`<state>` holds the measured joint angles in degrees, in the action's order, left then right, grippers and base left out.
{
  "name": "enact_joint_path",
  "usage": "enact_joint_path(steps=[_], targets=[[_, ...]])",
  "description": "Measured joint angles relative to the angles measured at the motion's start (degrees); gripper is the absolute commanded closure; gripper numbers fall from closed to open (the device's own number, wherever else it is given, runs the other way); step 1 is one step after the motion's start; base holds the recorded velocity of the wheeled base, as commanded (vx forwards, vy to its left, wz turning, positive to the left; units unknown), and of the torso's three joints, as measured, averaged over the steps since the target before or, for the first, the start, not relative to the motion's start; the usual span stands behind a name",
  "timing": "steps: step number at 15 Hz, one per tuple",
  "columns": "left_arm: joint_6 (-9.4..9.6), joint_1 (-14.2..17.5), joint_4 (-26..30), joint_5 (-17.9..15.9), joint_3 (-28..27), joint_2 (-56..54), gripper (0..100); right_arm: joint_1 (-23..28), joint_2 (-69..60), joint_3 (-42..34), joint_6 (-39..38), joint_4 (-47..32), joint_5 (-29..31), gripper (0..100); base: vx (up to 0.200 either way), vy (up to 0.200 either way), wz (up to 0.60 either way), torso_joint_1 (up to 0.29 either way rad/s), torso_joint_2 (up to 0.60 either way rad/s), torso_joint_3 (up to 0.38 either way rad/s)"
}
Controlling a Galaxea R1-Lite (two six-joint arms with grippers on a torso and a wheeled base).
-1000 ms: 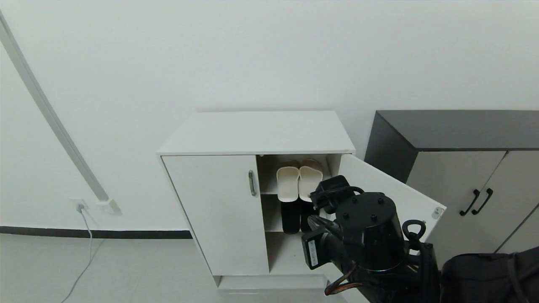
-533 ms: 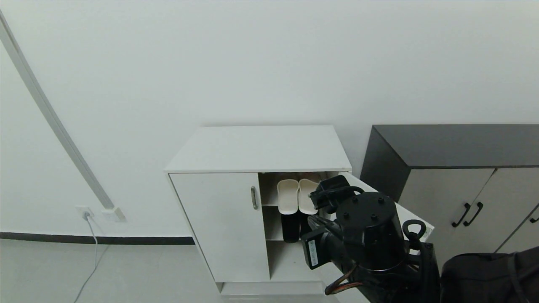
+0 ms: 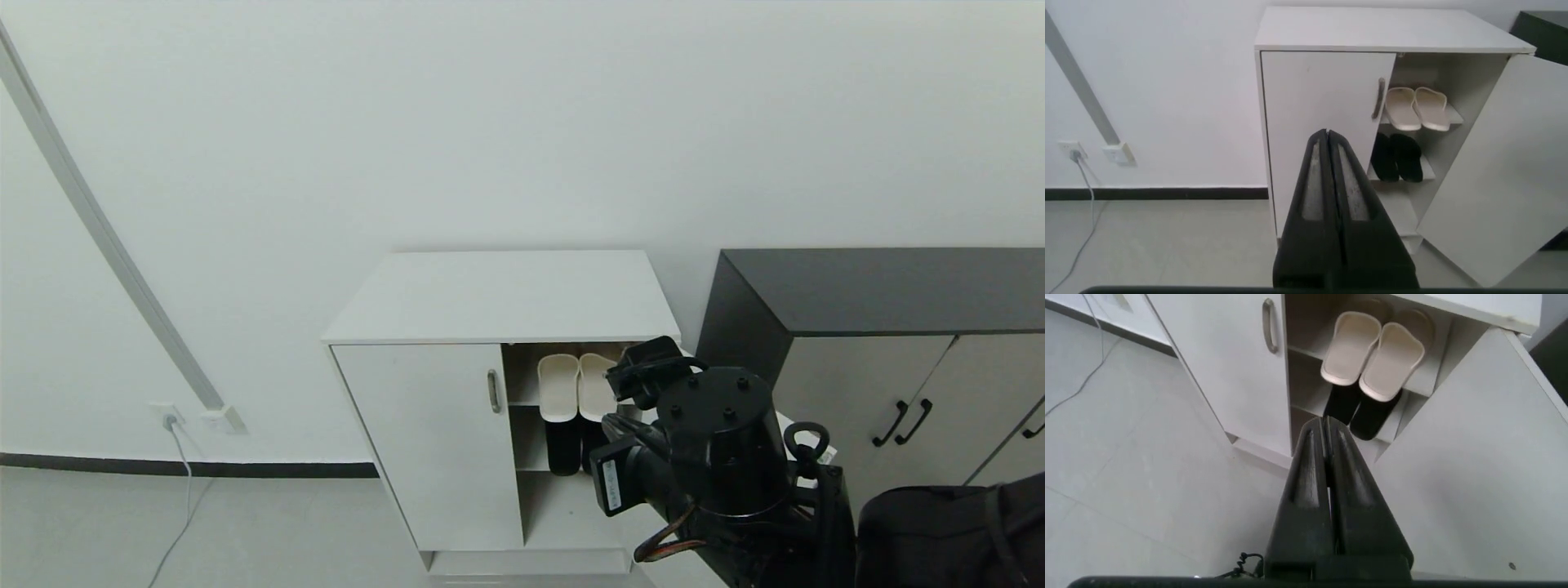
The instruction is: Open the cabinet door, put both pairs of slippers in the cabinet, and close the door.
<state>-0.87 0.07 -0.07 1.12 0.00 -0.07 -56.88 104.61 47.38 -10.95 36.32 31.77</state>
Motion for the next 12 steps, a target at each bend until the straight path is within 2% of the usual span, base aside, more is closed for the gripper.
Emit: enact_joint_path(steps=[5, 12], targets=[[0.02, 0.0, 0.0, 0.0, 0.0, 0.0, 100, 0.3, 0.0, -0.3, 0.0, 0.1, 0.0, 100, 0.0, 0.0, -0.6, 0.005, 0.0, -0.002], [0.0, -0.1, 0.0, 0.1, 0.0, 0.0, 100, 1.6, 0.1, -0.3, 0.1, 1.4, 0.0, 100, 0.0, 0.0, 0.0, 0.0, 0.0, 0.0]])
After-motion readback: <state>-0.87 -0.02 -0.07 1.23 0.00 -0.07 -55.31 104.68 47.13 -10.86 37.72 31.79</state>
